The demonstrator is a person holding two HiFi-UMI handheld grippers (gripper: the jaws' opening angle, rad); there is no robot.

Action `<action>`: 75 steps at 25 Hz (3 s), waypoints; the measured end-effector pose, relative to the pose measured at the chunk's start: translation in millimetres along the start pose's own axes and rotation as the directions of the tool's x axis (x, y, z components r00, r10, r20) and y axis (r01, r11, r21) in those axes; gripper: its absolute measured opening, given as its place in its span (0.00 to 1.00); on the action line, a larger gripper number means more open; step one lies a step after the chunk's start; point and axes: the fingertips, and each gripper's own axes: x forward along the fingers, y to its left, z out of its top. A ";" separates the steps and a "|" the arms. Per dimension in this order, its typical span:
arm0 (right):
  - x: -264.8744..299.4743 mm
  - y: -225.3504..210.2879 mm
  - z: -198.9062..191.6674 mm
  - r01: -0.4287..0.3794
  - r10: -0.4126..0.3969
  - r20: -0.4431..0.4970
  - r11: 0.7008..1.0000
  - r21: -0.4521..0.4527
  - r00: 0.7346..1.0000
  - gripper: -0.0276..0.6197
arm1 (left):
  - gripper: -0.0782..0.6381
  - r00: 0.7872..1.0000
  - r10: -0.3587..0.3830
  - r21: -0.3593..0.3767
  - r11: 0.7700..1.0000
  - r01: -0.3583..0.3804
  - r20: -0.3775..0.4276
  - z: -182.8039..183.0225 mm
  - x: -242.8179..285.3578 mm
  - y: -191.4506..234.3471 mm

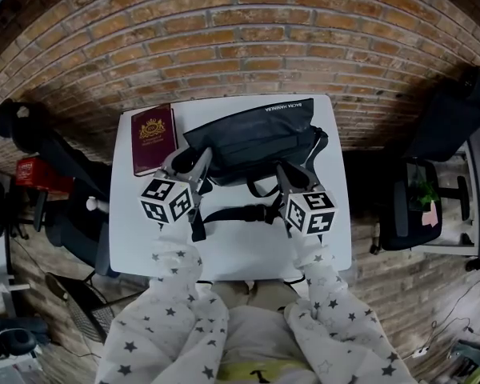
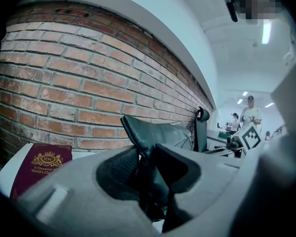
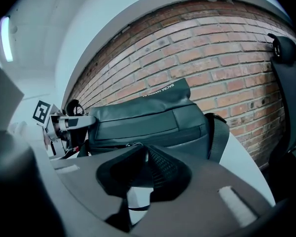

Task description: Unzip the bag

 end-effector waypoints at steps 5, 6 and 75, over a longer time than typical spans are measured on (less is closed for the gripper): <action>-1.4 -6.2 4.8 0.013 -0.013 0.003 1.000 -0.008 1.000 0.11 | 0.25 1.000 0.006 -0.004 1.000 -0.006 0.002 1.1 -0.9 2.1; -1.4 -6.1 4.8 0.013 -0.013 0.003 1.000 -0.009 1.000 0.11 | 0.25 1.000 0.007 -0.004 1.000 -0.007 0.002 1.0 -1.2 2.3; -55.3 -85.5 28.8 0.003 -0.002 0.110 1.000 -0.008 0.994 0.18 | 0.16 0.973 0.217 0.044 0.974 -0.221 0.083 2.2 -55.5 -12.3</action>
